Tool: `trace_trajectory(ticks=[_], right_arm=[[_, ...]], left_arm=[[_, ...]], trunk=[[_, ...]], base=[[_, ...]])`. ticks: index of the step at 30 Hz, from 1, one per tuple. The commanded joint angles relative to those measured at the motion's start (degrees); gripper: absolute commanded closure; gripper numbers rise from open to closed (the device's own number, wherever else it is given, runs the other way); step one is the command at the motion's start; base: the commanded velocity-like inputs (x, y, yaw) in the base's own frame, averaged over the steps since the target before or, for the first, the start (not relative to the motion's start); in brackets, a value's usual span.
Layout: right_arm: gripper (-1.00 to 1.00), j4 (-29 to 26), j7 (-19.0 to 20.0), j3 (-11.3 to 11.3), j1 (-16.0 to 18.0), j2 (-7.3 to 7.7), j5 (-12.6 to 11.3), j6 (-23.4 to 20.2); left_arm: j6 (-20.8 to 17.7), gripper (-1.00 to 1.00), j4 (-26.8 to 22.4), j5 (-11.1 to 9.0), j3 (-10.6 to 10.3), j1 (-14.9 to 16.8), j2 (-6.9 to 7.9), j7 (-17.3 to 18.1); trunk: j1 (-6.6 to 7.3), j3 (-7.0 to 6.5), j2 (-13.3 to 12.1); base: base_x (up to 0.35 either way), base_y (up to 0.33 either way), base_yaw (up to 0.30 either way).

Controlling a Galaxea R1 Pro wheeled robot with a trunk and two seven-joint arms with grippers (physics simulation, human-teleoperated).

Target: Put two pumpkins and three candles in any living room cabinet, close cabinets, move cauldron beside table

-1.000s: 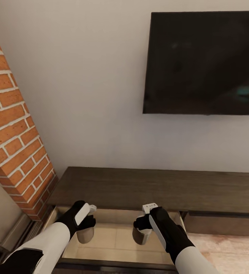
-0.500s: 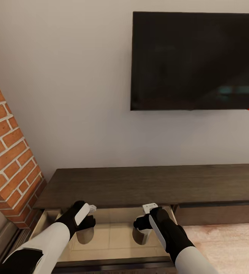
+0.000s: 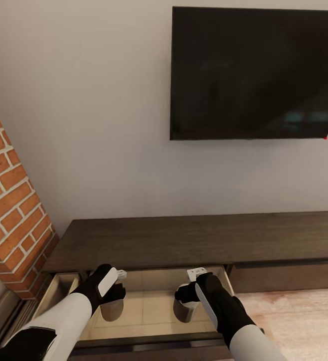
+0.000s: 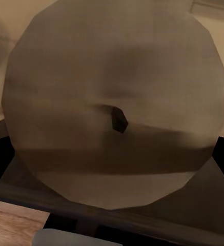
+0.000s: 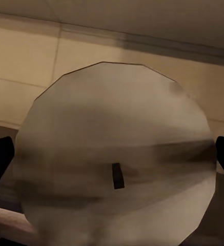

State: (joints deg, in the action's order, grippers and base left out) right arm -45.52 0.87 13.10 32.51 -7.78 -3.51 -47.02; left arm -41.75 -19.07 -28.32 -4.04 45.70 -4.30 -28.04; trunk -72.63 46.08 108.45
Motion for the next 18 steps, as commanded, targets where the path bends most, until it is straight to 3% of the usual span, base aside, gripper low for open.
trace_trajectory(ticks=[1, 10, 14, 18], right_arm=[[1.00, 0.00, 0.01, 0.00, 0.01, -0.02, -0.01, 0.00], [1.00, -0.15, -0.07, 0.31, 0.01, -0.23, 0.15, 0.20], [1.00, -0.15, -0.51, 0.59, 0.01, -0.87, 0.16, 4.24], [1.00, 0.62, -1.50, 4.44, 0.01, -1.58, 0.10, 8.68]], left_arm=[[0.00, 1.00, -0.01, 0.02, -0.01, 0.01, 0.00, 0.01], [0.04, 1.00, -0.34, -0.04, 0.08, 0.01, 0.92, 0.01], [0.12, 1.00, -0.49, -0.04, 0.07, 0.01, 0.96, 0.01], [0.32, 1.00, -0.48, -0.06, 0.16, 0.01, 1.04, 0.16]], trunk=[[-0.22, 0.18, 0.42], [-2.20, 1.80, 4.03], [-3.08, 2.52, 5.63], [-3.96, 3.23, 7.24]], base=[[0.000, 0.000, 0.000], [0.000, 0.000, 0.000], [0.000, 0.000, 0.000], [0.000, 0.000, 0.000]])
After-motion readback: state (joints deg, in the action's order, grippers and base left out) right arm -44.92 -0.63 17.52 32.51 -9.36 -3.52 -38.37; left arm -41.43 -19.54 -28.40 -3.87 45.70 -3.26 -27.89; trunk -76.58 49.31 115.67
